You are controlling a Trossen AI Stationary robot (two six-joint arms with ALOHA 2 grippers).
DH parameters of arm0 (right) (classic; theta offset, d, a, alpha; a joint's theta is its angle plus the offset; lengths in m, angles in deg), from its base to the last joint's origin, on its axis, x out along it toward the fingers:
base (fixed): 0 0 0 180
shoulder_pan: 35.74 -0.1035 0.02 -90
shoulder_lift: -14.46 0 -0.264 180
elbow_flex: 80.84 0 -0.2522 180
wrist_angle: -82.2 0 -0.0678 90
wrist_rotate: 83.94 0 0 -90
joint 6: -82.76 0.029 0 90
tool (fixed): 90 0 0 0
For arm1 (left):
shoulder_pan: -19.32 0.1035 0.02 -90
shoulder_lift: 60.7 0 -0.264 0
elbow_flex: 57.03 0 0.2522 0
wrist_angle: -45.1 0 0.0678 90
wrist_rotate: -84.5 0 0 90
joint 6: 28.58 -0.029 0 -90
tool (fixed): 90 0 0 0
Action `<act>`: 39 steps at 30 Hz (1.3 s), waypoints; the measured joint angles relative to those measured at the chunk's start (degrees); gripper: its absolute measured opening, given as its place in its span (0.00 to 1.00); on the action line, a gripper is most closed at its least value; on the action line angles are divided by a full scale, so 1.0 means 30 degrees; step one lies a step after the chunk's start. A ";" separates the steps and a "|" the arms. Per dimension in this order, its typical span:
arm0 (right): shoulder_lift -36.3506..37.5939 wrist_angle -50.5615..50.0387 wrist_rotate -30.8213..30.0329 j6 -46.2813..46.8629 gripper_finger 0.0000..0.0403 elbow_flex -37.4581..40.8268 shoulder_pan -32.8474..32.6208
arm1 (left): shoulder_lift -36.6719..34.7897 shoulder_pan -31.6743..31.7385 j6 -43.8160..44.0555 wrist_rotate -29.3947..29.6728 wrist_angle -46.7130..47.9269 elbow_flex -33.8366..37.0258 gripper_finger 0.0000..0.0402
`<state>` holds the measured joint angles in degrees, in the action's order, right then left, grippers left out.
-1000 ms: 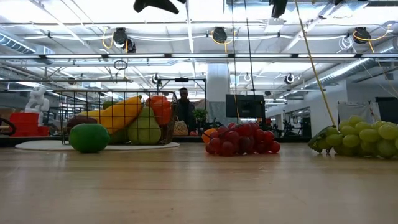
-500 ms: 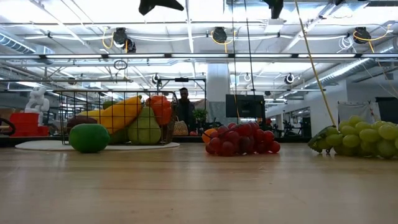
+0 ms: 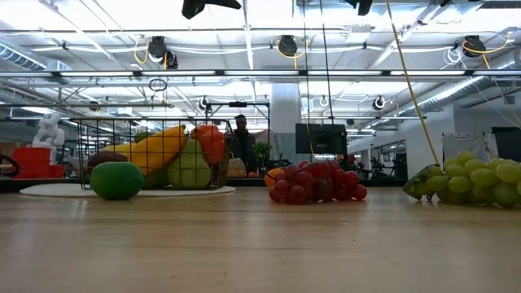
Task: Build produce basket
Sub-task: Put the top lime into the wired basket
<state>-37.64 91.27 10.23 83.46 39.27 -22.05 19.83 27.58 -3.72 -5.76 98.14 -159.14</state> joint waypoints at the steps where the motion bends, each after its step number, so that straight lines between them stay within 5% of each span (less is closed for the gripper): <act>1: 0.0000 0.0000 -0.0019 0.0018 0.70 0.0000 0.0000 | 0.0000 0.0069 -0.0156 0.0003 0.0012 0.0000 0.42; 17: -0.0087 0.0007 -0.2266 0.8178 0.70 0.0007 0.0323 | 0.0000 0.0598 -0.0691 0.0093 0.0144 0.0000 0.42; 32: -0.0102 -0.2130 -0.2365 2.4186 0.70 0.0007 0.0956 | 0.0000 0.0659 -0.0202 0.0091 0.0020 0.0000 0.42; 39: -0.0109 -0.2703 -0.2347 2.5194 0.70 0.0015 0.0956 | 0.0000 0.0651 -0.0037 0.0091 0.0020 0.0000 0.42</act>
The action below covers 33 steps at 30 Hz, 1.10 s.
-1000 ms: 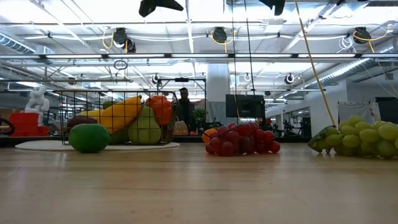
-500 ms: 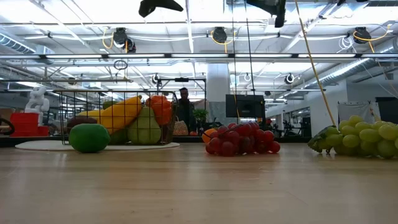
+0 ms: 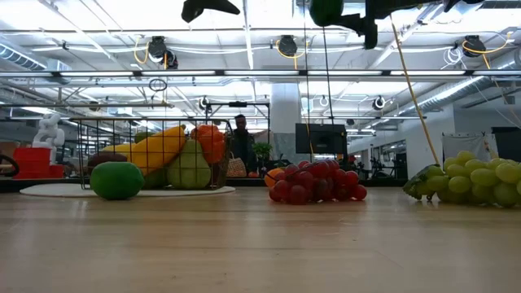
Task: Build produce basket
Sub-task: Put the top lime into the wired basket
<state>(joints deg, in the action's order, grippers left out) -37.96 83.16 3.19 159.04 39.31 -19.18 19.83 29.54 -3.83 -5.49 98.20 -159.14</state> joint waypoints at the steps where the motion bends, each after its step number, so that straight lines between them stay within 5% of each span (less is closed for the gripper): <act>1: 0.0000 -0.0005 0.0000 -0.0410 0.70 0.0000 -0.0002 | 0.0000 0.0000 -0.0051 0.0006 0.0000 0.0000 0.42; 8: 0.0002 0.0000 0.0130 -0.2850 0.70 0.0000 -0.0009 | 0.0000 0.0000 0.0175 -0.0261 -0.0029 0.0000 0.42; 15: 0.0006 -0.0007 0.1574 -0.5085 0.70 0.0000 -0.0218 | 0.0000 0.0000 0.2180 -0.2771 -0.1216 0.0000 0.44; 19: 0.0004 -0.0007 0.1559 -0.6945 0.70 0.0000 -0.0830 | 0.0000 -0.0007 0.2567 -0.4276 -0.2431 0.0000 0.54; 27: 0.0000 -0.0220 0.1538 -1.3367 0.70 0.0000 -0.2319 | 0.0000 0.0000 0.2307 -0.4107 -0.3989 0.0000 0.82; 33: 0.0000 -0.0922 0.1515 -1.7235 0.70 0.0000 -0.2983 | 0.0007 0.0000 -0.0080 -0.3993 -0.6861 0.0000 0.87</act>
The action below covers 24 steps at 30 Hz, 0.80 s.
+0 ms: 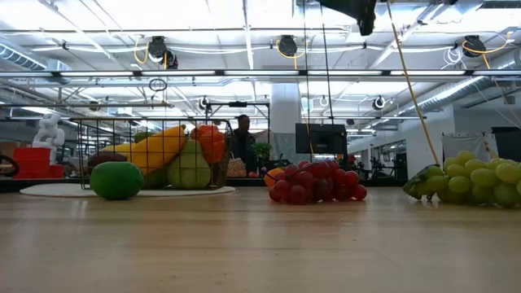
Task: Build produce basket
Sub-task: Put the top lime into the wired basket
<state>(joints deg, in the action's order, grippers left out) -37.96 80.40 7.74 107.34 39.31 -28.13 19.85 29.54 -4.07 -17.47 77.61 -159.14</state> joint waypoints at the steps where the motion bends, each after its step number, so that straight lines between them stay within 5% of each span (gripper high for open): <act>1: 0.0000 -0.0164 0.0000 -0.0278 0.70 0.0000 -0.0050 | 0.0000 0.0000 -0.0385 0.0007 -0.0470 0.0000 0.87; 12: 0.0007 -0.1101 0.0022 -0.3783 0.70 0.0000 -0.0079 | 0.0449 0.0102 -0.2615 0.0341 -0.2150 -0.0007 0.87; 24: 0.0007 -0.1215 0.0532 -0.5349 0.70 0.0000 -0.0079 | 0.3561 0.0284 -0.2485 -0.1842 -0.6112 -0.0007 0.87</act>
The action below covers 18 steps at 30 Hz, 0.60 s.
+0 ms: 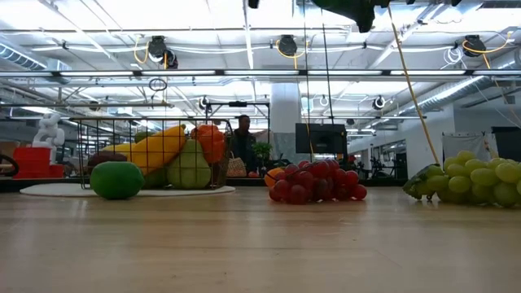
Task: Build produce basket
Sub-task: Put the top lime into the wired basket
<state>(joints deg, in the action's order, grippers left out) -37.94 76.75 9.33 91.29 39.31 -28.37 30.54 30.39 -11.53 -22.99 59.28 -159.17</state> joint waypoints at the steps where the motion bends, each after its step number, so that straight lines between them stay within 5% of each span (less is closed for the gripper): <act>1: 0.0000 -0.0018 0.0001 0.0089 0.70 0.0000 0.0000 | 0.0276 -0.0005 -0.0370 -0.0014 -0.0460 0.0000 0.87; 18: 0.0000 0.0018 -0.0038 0.0402 0.70 0.0000 0.0001 | 0.2730 0.0015 -0.1073 -0.0857 -0.2363 0.0000 0.87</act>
<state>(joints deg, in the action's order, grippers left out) -37.94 76.81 9.22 92.50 39.31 -28.36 38.73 30.43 -14.75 -25.57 52.19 -159.17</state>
